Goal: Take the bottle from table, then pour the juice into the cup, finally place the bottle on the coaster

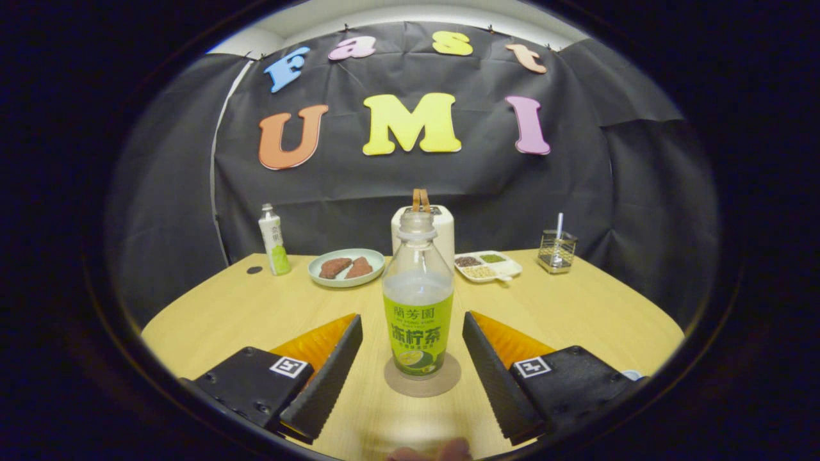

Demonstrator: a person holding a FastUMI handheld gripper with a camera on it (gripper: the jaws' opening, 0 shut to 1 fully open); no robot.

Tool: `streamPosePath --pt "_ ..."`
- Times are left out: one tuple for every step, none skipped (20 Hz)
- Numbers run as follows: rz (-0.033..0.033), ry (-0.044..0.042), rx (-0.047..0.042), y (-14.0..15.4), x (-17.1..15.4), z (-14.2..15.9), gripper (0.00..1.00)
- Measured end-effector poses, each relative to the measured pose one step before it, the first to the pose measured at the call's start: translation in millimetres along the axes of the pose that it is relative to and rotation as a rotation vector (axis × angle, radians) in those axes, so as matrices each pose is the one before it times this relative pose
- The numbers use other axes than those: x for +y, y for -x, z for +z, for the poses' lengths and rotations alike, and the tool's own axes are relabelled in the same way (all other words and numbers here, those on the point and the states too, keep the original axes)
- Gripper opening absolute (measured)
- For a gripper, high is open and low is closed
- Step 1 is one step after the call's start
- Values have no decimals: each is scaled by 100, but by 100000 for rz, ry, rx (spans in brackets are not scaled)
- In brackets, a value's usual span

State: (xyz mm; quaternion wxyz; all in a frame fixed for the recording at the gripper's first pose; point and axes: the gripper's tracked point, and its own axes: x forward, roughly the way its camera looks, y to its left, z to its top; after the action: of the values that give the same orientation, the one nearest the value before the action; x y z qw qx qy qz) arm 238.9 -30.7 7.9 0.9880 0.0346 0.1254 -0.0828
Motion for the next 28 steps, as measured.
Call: streamPosePath --pt "-141 1130 52 289 25 -47 100" --pt "576 -500 1187 358 114 -276 100" --pt "1838 -978 97 752 341 -43 100" --pt "1373 132 -1502 1130 240 298 100" --pt "667 1347 -2963 1356 42 555 100" --pt "119 863 -3688 1443 -86 820 100" --pt "595 255 -3135 1444 63 626 100" --pt "588 -276 -1895 1415 20 516 100" --pt "128 -450 -649 1255 -176 200 100" --pt "-194 80 402 1224 -360 133 100" --pt "-65 127 -224 1111 -390 288 100" --pt "-242 -236 -454 1057 -365 432 100" --pt "-253 -410 -1013 1101 -448 458 100" --pt "-329 -176 -1321 1104 -313 547 100" --pt "-1027 136 -1363 1055 -434 446 100" --pt "-861 234 -1337 1015 -409 354 100" --pt "257 -860 -1521 1075 30 482 100" --pt "-284 -1209 -472 1110 -10 235 100" --pt "-136 -1254 -496 843 -155 -35 100" --pt "27 -420 -760 893 -85 142 100" --pt "-587 770 -728 756 -19 147 100" --pt "-819 528 -920 796 -266 211 100" --pt "-443 -719 -1596 728 -68 215 100" --pt "-211 -988 -1293 664 113 97 100" --pt "-544 -419 -607 501 -11 -159 100" --pt "24 -221 -83 498 5 -190 100" --pt "468 -402 -158 479 234 -161 100" --pt "364 -148 -42 504 205 -138 100"
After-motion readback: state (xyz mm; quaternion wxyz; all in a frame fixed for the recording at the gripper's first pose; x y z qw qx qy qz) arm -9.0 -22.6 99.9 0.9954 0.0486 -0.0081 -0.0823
